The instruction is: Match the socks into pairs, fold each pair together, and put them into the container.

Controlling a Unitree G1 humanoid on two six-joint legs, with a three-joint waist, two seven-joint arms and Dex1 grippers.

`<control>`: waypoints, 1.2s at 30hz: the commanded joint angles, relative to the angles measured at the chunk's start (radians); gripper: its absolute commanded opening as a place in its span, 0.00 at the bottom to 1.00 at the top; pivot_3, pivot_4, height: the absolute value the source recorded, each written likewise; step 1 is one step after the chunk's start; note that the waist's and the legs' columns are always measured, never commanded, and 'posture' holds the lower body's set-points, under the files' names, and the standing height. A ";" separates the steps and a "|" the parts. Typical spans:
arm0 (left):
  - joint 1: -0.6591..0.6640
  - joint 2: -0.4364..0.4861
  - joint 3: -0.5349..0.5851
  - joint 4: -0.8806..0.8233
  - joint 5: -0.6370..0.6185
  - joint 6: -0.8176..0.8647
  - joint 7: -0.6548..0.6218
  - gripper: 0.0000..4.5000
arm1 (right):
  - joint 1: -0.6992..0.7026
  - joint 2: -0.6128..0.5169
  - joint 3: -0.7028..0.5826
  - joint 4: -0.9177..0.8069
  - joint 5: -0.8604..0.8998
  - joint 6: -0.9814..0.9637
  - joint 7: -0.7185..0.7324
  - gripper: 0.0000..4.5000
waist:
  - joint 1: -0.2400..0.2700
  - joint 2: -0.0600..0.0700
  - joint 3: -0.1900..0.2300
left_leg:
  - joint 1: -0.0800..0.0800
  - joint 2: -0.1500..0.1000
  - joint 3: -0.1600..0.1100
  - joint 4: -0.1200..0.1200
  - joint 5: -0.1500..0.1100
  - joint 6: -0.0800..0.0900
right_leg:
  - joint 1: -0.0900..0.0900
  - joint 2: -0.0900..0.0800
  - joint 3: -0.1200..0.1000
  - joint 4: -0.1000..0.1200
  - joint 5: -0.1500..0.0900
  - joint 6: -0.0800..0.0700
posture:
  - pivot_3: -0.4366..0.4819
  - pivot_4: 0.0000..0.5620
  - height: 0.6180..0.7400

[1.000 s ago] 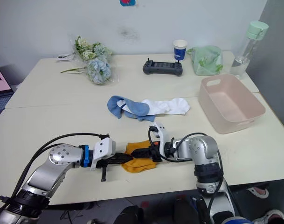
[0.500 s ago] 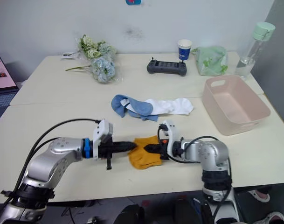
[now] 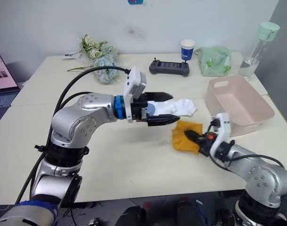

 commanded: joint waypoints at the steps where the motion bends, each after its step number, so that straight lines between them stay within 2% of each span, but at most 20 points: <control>1: -0.037 -0.004 -0.007 0.003 -0.005 -0.010 -0.025 1.00 | -0.063 -0.100 -0.106 -0.028 0.042 -0.077 -0.011 0.00 | -0.001 0.001 0.000 | 0.000 0.000 0.000 0.000 0.000 0.000 | 0.000 0.000 0.000 0.000 0.000 0.000 | 0.48 0.27 1.00; 4: -0.043 0.011 -0.022 0.009 0.006 -0.017 -0.057 1.00 | -0.122 -0.232 -0.124 0.030 0.008 -0.150 -0.018 0.00 | 0.001 0.003 0.002 | 0.000 -0.001 0.004 0.000 0.002 -0.003 | 0.000 0.000 0.000 0.000 0.000 0.000 | 0.48 0.27 1.00; 8: -0.036 0.027 -0.033 -0.007 0.004 -0.015 -0.087 1.00 | -0.148 -0.415 0.000 0.139 -0.148 -0.351 0.004 0.00 | 0.002 0.002 0.002 | 0.000 0.000 0.004 0.000 0.002 -0.003 | 0.001 0.000 0.001 -0.002 0.000 0.000 | 0.48 0.27 1.00; 13: -0.025 0.020 -0.039 -0.038 -0.008 0.002 -0.090 1.00 | -0.108 -0.680 0.422 0.369 -0.624 -0.889 0.067 0.00 | 0.001 0.001 0.003 | -0.001 0.000 0.009 0.000 0.002 -0.003 | 0.002 0.000 0.002 -0.005 0.000 0.000 | 0.48 0.27 1.00; 15: -0.026 0.012 -0.038 -0.044 -0.013 0.010 -0.086 1.00 | -0.137 -0.746 0.559 0.498 -0.801 -1.107 0.071 0.00 | 0.001 0.001 0.003 | 0.000 0.000 0.011 0.000 0.002 -0.003 | 0.002 0.000 0.002 -0.005 0.000 0.000 | 0.48 0.27 1.00; 17: -0.030 -0.002 -0.025 -0.049 -0.032 0.031 -0.076 1.00 | -0.223 -0.807 0.718 0.679 -1.018 -1.341 0.053 0.00 | 0.000 0.000 0.003 | 0.000 0.000 0.014 0.000 0.002 -0.003 | 0.001 0.000 0.002 -0.005 0.000 0.000 | 0.48 0.27 1.00; 21: -0.038 -0.021 -0.005 -0.051 -0.047 0.046 -0.052 1.00 | -0.367 -0.832 0.870 0.952 -1.213 -1.596 0.073 0.00 | 0.001 0.000 0.004 | 0.000 0.000 0.018 0.000 0.002 -0.004 | 0.000 -0.001 0.004 -0.006 0.000 0.000 | 0.48 0.27 1.00; 25: -0.036 -0.023 -0.001 -0.059 -0.047 0.042 -0.031 1.00 | -0.502 -0.805 0.940 1.174 -1.300 -1.726 0.120 0.00 | 0.002 -0.001 0.004 | -0.001 0.001 0.019 0.000 0.002 -0.004 | -0.001 -0.002 0.003 -0.006 0.000 0.000 | 0.48 0.27 1.00; 32: -0.017 -0.022 0.001 -0.080 -0.052 0.046 -0.008 1.00 | -0.636 -0.757 1.000 1.386 -1.369 -1.767 0.262 0.00 | 0.002 -0.001 0.004 | -0.001 0.001 0.019 0.001 0.002 -0.004 | -0.001 -0.003 0.004 -0.006 0.000 0.000 | 0.48 0.27 1.00; 36: -0.011 -0.021 0.000 -0.086 -0.050 0.045 0.001 1.00 | -0.650 -0.752 0.977 1.382 -1.337 -1.750 0.353 0.30 | 0.003 -0.001 0.004 | -0.001 0.001 0.019 0.001 0.002 -0.004 | -0.001 -0.003 0.004 -0.006 0.000 0.000 | 0.48 0.27 1.00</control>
